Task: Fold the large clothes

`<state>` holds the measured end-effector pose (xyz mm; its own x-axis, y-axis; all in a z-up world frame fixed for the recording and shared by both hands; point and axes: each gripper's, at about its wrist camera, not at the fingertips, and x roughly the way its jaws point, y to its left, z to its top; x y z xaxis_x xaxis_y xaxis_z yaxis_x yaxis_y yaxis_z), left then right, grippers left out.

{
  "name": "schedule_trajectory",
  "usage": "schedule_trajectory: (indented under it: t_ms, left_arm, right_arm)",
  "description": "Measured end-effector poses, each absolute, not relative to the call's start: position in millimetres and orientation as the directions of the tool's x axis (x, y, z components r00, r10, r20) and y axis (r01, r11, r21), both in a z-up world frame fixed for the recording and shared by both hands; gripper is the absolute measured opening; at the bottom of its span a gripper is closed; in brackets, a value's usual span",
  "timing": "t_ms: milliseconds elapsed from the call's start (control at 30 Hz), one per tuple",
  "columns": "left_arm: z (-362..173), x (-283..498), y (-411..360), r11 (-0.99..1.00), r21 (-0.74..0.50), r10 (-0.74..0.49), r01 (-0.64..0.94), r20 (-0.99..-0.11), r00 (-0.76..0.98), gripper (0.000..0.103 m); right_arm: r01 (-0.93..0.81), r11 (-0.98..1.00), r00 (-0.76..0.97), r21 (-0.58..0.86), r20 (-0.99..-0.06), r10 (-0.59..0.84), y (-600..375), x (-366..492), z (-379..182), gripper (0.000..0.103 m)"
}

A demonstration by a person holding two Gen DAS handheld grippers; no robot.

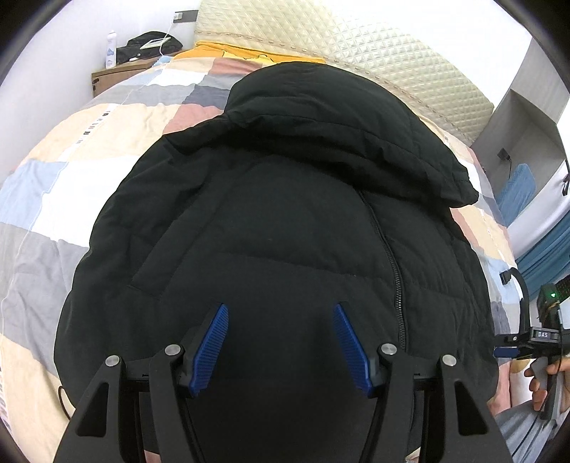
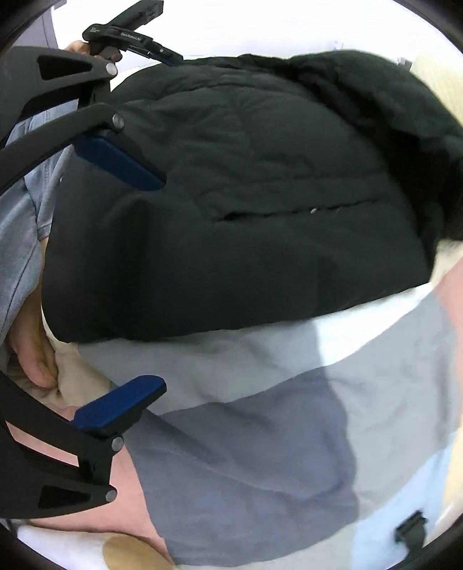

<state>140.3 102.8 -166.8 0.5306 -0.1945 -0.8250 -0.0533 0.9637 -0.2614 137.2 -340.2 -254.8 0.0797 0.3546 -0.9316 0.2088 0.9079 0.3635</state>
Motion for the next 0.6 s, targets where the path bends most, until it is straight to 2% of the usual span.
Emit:
schedule_trajectory:
  t_ms: [267, 433, 600]
  left_arm:
    - [-170.7, 142.8, 105.3, 0.959, -0.278, -0.211, -0.054, -0.829, 0.518, 0.061]
    - [-173.0, 143.8, 109.5, 0.949, -0.310, -0.237, -0.062, -0.826, 0.511, 0.061]
    - [-173.9, 145.2, 110.8, 0.943, -0.328, -0.251, -0.064, -0.823, 0.510, 0.061]
  right_arm:
    - [0.101, 0.917, -0.108, 0.387, -0.912, 0.397, -302.6, 138.6, -288.3, 0.103]
    - [0.143, 0.900, -0.123, 0.411, -0.895, 0.429, -306.2, 136.6, -298.9, 0.103]
    - [0.077, 0.881, -0.081, 0.466, -0.878, 0.471, -300.2, 132.1, -294.0, 0.103]
